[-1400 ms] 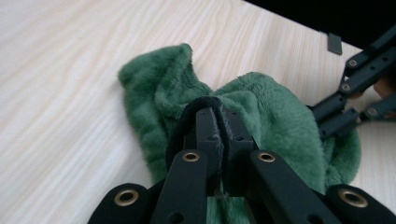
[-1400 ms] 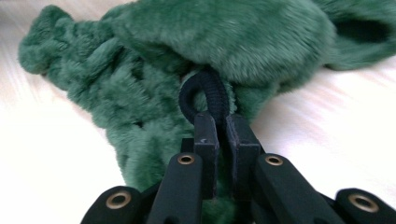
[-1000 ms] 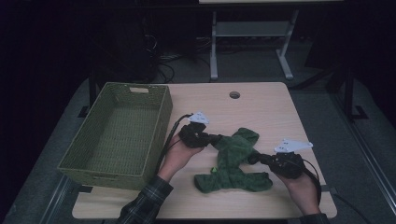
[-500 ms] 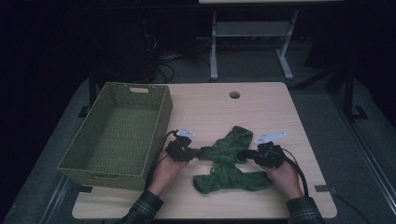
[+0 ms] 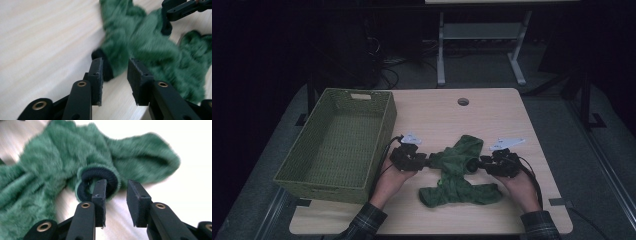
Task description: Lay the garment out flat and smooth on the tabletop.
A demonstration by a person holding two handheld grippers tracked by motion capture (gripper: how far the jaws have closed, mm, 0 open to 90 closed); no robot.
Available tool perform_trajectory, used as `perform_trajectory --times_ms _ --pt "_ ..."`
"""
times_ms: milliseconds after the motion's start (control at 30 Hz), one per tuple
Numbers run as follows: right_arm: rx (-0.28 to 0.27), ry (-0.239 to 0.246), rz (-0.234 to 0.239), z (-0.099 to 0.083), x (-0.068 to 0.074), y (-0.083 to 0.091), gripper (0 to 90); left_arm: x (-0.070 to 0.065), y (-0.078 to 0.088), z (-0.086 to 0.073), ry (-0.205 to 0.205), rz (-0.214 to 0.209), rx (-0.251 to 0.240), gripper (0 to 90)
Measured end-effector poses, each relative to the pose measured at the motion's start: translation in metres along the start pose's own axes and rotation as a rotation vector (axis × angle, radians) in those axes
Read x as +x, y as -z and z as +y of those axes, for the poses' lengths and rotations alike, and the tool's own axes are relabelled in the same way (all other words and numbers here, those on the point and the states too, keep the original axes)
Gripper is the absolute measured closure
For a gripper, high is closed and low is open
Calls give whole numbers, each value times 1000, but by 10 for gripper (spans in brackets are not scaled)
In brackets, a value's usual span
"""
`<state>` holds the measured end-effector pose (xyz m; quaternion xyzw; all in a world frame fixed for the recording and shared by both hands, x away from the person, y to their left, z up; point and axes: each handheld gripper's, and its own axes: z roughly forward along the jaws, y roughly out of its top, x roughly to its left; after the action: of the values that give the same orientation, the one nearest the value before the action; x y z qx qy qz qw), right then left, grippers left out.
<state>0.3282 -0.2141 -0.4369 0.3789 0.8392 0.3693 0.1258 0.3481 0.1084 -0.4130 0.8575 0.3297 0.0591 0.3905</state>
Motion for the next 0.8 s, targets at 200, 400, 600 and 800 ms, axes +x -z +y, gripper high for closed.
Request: perform_trajectory --times_ms 200,400,600,800 --pt "-56 -38 -28 11 -14 6 675 0 -13 36 -67 2 -22 619" --pt "-35 -96 -46 15 -26 -9 675 2 -37 58 -98 -17 -12 597" --pt "-14 -155 -64 13 -30 -30 663 5 -65 71 -103 -40 11 580" --pt "37 -149 -89 5 -25 -43 606 6 -87 72 -112 -43 58 554"
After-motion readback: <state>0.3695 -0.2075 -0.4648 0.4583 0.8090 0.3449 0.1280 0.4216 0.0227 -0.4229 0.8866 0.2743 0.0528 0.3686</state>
